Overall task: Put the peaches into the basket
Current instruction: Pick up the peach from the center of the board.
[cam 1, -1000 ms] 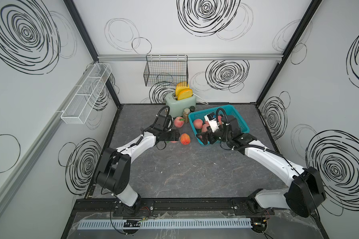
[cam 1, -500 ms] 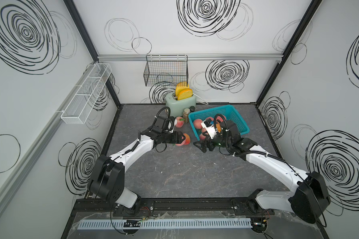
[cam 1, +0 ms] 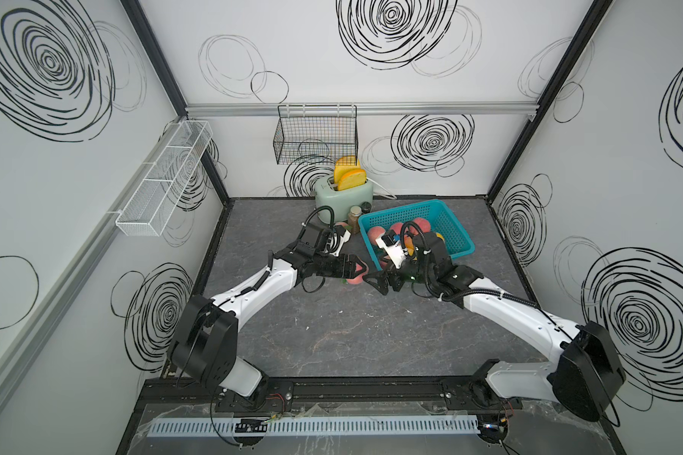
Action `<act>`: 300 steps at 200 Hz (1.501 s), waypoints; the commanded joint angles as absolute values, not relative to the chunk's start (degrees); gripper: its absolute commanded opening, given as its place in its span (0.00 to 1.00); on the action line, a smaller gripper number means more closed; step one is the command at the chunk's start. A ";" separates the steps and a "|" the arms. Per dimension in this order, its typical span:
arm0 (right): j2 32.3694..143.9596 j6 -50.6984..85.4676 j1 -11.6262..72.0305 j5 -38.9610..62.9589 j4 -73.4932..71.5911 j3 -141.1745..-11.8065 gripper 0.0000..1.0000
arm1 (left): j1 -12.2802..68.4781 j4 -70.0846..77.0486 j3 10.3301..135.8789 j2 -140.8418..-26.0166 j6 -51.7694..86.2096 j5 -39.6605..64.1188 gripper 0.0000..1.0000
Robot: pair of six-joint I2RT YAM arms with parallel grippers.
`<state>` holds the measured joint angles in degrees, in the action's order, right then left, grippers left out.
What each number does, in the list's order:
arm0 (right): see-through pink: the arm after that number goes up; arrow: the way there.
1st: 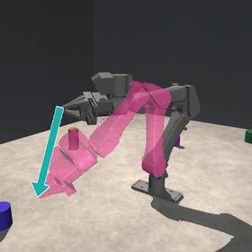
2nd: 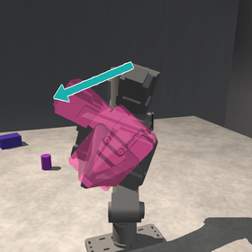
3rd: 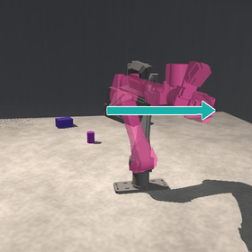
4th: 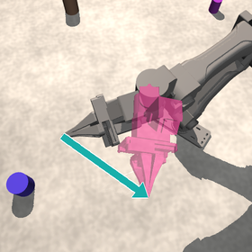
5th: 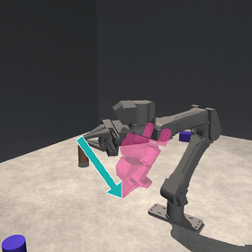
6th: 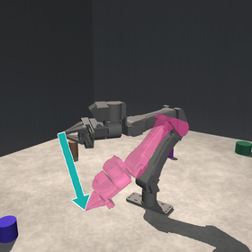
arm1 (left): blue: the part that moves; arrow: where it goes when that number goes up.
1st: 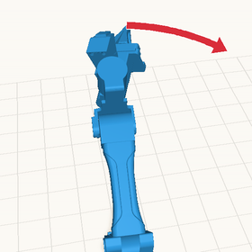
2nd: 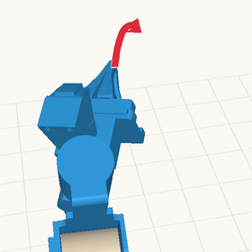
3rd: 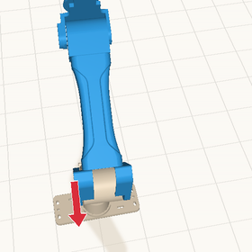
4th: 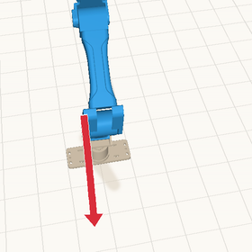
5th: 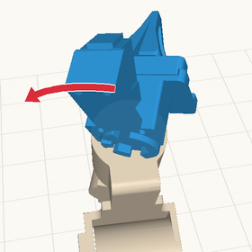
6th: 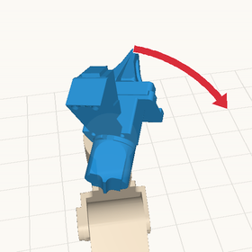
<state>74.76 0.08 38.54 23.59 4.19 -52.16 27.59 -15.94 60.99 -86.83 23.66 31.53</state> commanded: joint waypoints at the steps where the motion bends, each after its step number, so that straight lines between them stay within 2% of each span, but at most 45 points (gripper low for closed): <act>1: 75.91 -2.26 39.45 24.66 2.51 -52.74 0.97 | 28.19 -13.52 63.23 -86.75 24.18 34.11 0.73; 175: 81.33 -4.57 40.07 18.79 2.75 -56.97 0.96 | 31.20 -14.06 66.45 -89.20 24.17 38.85 0.71; 215: 81.65 -4.83 40.00 18.87 2.59 -57.00 0.89 | 31.30 -14.02 66.45 -89.30 24.17 38.99 0.71; 252: 80.67 -4.79 40.03 19.33 1.81 -56.02 0.76 | 31.29 -13.90 66.19 -89.38 24.17 38.85 0.71; 300: 79.39 -4.01 39.75 21.23 0.04 -54.80 0.71 | 31.30 -13.71 66.27 -89.47 24.17 38.82 0.71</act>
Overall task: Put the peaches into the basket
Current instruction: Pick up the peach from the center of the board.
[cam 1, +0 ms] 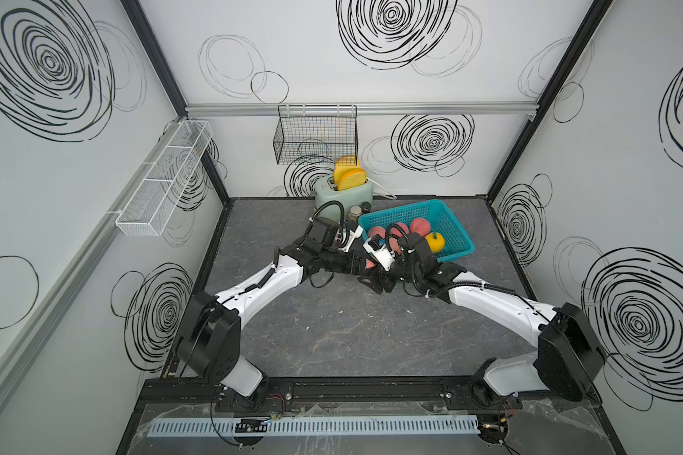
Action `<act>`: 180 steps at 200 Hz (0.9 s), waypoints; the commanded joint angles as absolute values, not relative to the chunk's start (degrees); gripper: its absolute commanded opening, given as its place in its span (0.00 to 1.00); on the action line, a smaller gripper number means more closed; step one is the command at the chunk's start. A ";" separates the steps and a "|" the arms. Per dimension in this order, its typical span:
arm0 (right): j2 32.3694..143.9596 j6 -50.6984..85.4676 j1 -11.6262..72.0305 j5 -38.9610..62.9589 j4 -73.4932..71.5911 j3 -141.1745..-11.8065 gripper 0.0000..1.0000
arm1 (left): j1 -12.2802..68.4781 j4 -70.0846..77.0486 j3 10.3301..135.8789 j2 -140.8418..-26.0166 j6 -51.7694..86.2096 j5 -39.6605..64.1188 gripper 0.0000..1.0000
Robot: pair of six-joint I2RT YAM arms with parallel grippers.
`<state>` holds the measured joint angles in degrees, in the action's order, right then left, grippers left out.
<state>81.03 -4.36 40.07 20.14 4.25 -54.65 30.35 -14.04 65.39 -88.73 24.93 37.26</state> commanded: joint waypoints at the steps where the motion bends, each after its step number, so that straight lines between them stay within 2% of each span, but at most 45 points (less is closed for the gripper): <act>1: 79.38 -3.98 39.74 21.25 0.02 -54.78 0.71 | 31.30 -13.71 66.27 -89.47 24.17 38.83 0.71; 29: 79.37 -3.23 39.00 22.56 -0.08 -54.34 0.70 | 31.29 -13.79 66.27 -89.43 24.17 38.77 0.73; 93: 78.14 -1.58 32.83 24.89 0.68 -53.01 0.69 | 29.79 -14.50 66.01 -88.71 24.20 38.23 0.89; 180: 81.40 -0.46 26.01 13.84 9.90 -58.48 0.69 | 24.61 -14.56 64.78 -86.18 22.93 37.88 0.97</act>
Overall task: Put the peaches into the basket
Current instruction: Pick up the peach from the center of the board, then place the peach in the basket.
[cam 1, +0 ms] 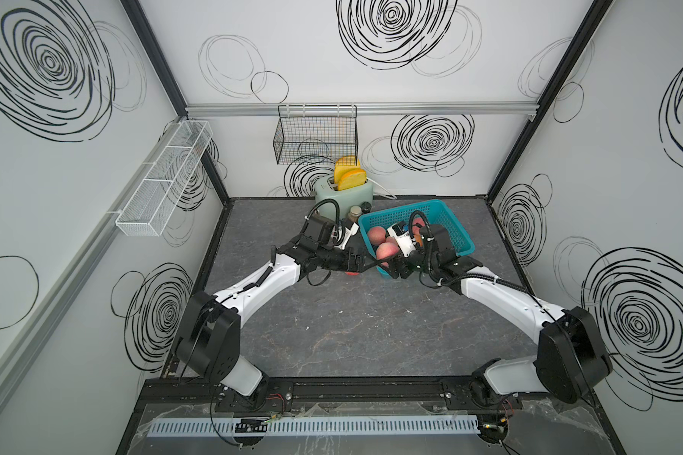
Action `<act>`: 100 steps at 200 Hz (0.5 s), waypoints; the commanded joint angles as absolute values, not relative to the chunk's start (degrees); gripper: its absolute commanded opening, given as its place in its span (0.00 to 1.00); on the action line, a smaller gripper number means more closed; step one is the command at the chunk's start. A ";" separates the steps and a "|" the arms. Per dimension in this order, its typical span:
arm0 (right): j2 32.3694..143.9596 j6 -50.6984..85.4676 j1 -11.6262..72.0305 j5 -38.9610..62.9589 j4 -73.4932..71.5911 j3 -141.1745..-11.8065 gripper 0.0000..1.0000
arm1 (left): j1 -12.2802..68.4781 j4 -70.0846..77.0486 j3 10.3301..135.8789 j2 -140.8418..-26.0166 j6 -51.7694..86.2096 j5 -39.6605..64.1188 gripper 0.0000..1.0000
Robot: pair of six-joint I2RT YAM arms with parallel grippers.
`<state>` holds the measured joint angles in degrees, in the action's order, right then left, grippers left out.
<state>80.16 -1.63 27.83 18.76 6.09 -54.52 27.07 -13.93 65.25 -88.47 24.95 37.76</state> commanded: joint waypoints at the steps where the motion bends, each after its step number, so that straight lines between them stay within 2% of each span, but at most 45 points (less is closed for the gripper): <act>1: 81.48 -0.41 25.97 13.56 10.09 -58.55 0.69 | 24.57 -14.62 64.78 -86.11 22.89 37.84 0.98; 33: 84.18 -0.01 24.89 6.48 13.88 -62.10 0.69 | 23.61 -15.30 65.13 -86.32 21.35 37.35 0.98; 100: 89.78 -0.07 18.98 -0.61 21.67 -67.93 0.69 | 23.67 -15.12 65.44 -87.01 20.33 34.84 0.98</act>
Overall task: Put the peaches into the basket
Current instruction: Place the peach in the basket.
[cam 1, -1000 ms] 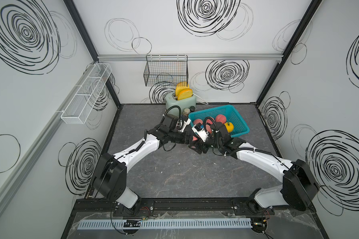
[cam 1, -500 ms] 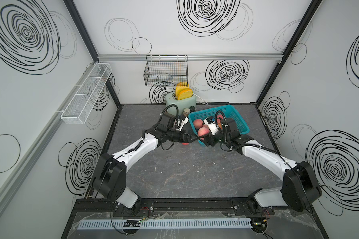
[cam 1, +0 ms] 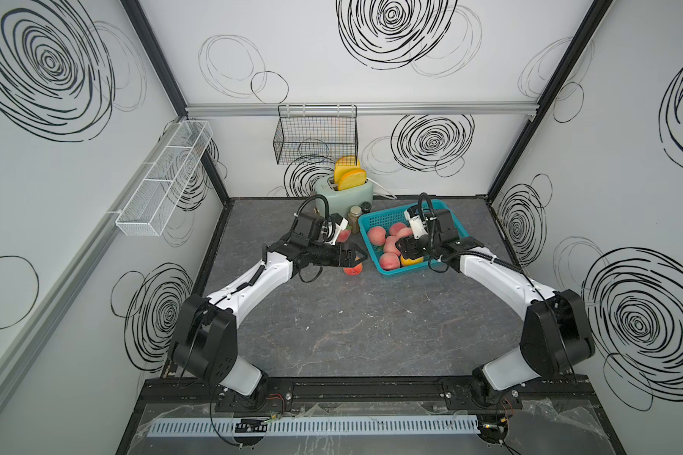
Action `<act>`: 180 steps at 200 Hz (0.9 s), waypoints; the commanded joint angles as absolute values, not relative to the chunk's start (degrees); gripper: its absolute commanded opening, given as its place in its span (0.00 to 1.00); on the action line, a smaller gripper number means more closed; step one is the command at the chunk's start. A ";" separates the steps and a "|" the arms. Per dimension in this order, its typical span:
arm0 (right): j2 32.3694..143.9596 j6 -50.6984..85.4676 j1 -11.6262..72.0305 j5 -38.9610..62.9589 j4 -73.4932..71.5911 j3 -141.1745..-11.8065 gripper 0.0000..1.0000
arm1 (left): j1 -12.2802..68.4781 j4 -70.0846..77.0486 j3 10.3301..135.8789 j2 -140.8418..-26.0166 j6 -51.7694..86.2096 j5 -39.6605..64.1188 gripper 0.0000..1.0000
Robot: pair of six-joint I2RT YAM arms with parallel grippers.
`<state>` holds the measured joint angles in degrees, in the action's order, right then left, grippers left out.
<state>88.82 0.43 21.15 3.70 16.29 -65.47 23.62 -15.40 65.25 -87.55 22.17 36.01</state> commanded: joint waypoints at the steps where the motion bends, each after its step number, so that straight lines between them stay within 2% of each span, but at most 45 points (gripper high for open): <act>1: 89.76 -0.08 18.89 -0.65 21.69 -67.94 0.69 | 23.70 -15.12 65.41 -87.10 20.32 34.82 0.98; 84: 90.74 -2.02 12.44 -4.47 22.74 -68.46 0.70 | 24.74 -14.85 64.69 -88.05 20.00 34.11 0.98; 180: 94.34 -2.46 11.52 -6.40 24.05 -68.36 0.70 | 25.93 -16.08 66.00 -89.73 17.82 33.66 0.98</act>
